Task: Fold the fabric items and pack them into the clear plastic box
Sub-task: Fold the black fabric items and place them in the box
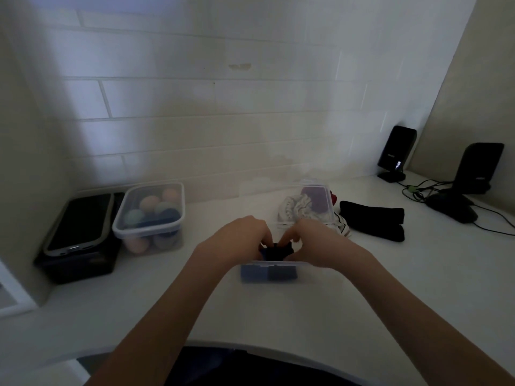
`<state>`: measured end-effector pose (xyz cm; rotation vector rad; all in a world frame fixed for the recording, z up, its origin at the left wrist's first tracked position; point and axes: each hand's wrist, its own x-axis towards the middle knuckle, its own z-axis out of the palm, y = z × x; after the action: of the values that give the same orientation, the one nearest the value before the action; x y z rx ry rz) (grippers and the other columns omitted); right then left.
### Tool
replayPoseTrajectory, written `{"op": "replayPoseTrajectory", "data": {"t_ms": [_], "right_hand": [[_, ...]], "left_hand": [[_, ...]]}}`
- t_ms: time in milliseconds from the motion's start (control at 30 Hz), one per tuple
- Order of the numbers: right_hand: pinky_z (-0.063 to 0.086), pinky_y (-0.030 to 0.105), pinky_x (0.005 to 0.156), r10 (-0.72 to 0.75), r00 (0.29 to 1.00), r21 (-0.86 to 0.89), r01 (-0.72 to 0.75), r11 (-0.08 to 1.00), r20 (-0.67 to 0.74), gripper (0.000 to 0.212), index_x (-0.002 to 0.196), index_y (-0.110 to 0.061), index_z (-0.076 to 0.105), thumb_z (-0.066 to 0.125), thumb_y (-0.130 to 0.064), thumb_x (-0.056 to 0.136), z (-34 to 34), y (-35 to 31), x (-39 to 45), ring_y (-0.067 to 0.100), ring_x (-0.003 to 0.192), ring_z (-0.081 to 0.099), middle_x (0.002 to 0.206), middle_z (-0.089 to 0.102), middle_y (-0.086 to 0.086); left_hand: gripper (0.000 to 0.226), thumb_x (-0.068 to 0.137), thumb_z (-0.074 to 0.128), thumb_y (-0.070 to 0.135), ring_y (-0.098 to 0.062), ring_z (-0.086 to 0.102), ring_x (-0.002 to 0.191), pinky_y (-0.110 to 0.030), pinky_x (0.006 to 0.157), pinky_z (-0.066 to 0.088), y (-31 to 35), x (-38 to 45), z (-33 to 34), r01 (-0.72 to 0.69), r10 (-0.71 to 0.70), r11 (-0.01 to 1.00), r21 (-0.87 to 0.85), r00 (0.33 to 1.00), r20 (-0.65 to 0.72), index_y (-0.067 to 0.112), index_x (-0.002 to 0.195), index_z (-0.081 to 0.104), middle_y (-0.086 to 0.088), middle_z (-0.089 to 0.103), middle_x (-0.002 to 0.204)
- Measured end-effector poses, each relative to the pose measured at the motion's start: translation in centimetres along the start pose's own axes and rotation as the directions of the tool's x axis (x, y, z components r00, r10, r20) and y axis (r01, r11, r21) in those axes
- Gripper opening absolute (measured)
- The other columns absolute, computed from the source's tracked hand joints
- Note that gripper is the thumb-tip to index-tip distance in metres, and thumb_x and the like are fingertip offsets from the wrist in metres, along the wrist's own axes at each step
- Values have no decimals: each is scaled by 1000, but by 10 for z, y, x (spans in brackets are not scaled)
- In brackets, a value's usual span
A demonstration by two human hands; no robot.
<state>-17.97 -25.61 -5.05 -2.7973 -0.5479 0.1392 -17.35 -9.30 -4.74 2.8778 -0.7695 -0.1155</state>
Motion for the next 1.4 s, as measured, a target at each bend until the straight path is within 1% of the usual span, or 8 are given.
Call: {"op": "replayPoseTrajectory", "data": {"t_ms": [300,667,867,1033,1133,1200,1267,1400], "right_hand": [[54,40,82,-47,996,-107,55,993,78,26,107,-17,73,63,-20,83,1,-4,6,28,90,66,96,72,14],[48,32,82,-29,966,-216,87,973,258,46,115,-15,67,70,-42,78,-8,-12,14,29,97,62,108,70,11],[51,33,86,-54,986,-104,71,992,157,35,113,-15,68,68,-28,80,-4,-7,8,25,97,65,107,71,9],[52,29,87,-17,1000,38,17,999,16,45,120,-22,63,73,-34,77,-8,0,1,12,92,64,114,69,-3],[50,26,85,-20,995,73,27,997,-101,33,113,-23,68,69,-34,82,-11,3,-3,9,92,64,108,72,-7],[51,28,83,-28,981,89,46,995,-191,20,103,-25,72,65,-31,85,-13,4,-5,6,82,63,88,71,-14],[53,30,80,-16,970,176,60,983,-244,15,94,-23,75,63,-24,86,-15,8,-5,3,70,61,72,63,-20],[53,29,77,17,918,275,100,956,-395,12,87,-22,73,61,-20,87,-20,26,-4,11,72,65,76,68,-10]], "left_hand": [[31,80,62,5,-27,66,91,-38,85,54,3,4,0,-2,0,999,47,1000,29,14,108,70,-14,71,101],[25,85,55,7,-32,64,94,-35,79,50,10,10,5,39,-53,987,159,995,80,7,108,66,-17,66,106],[22,85,54,7,-28,63,91,-30,70,44,11,7,4,75,-81,992,100,995,60,6,103,68,-15,67,102],[35,83,57,-1,-26,64,100,-35,90,52,11,2,-2,86,-86,995,-47,996,-15,11,115,66,-13,67,113],[50,80,44,-16,-21,62,105,-31,93,50,6,-2,-5,79,-97,987,-139,986,-134,11,117,64,-11,63,119],[50,77,42,-18,-17,63,97,-24,88,49,-1,-4,-5,46,-102,978,-202,956,-275,11,108,69,-11,67,112],[46,76,42,-18,-13,60,87,-15,80,44,-5,-5,-1,-8,-141,952,-307,877,-459,11,95,72,-8,69,99],[33,81,47,-11,-1,57,79,-4,71,42,-12,-3,12,-130,-326,841,-526,654,-683,15,86,67,11,61,84]]}}
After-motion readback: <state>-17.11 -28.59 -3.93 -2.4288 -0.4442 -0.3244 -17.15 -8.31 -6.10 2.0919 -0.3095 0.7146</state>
